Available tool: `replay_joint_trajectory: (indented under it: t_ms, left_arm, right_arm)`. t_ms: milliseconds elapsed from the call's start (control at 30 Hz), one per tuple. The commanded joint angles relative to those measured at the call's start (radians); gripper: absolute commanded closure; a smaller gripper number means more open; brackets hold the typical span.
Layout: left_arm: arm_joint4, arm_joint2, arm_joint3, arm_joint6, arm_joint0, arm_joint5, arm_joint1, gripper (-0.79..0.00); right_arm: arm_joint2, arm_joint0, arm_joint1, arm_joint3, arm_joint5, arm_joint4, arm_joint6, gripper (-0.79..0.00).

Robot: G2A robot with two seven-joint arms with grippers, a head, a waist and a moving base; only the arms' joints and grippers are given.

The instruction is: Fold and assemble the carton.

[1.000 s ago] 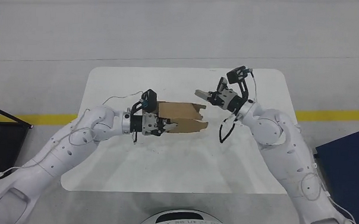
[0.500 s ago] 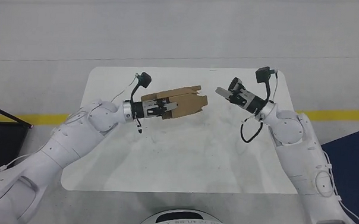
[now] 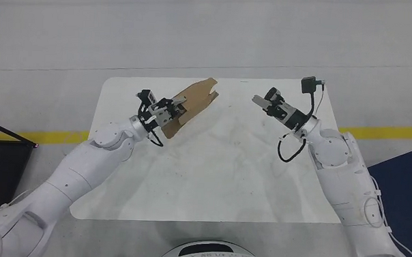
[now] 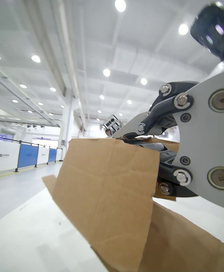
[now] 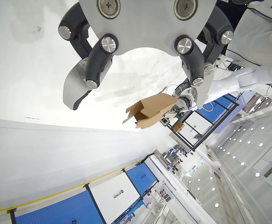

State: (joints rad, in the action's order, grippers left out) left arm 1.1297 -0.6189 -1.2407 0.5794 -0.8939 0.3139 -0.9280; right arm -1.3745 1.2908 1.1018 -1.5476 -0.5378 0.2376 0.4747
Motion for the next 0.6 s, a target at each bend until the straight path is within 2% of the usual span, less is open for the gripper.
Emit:
replay_joint_trajectory:
  t_ms: [0,467,500,567]
  left_arm:
    - [-0.180,0.000,0.000,0.000,0.000,0.091,0.000,0.000]
    - [-0.180,0.000,0.000,0.000,0.000,0.091,0.000,0.000]
    - [-0.150,-0.002,-0.015,-0.002,-0.010,0.078,-0.002,0.000]
    - [0.117,-0.034,-0.102,0.062,-0.052,0.007,-0.013,0.000]
  right_arm:
    - [0.000,0.000,0.000,0.000,0.000,0.000,0.000,-0.785]
    - [0.001,-0.005,0.000,-0.016,-0.001,0.005,0.006,-0.785]
    - [0.000,-0.003,0.000,-0.014,0.002,0.005,0.003,-0.785]
    - [-0.007,0.006,-0.002,0.000,-0.008,0.009,-0.004,-0.785]
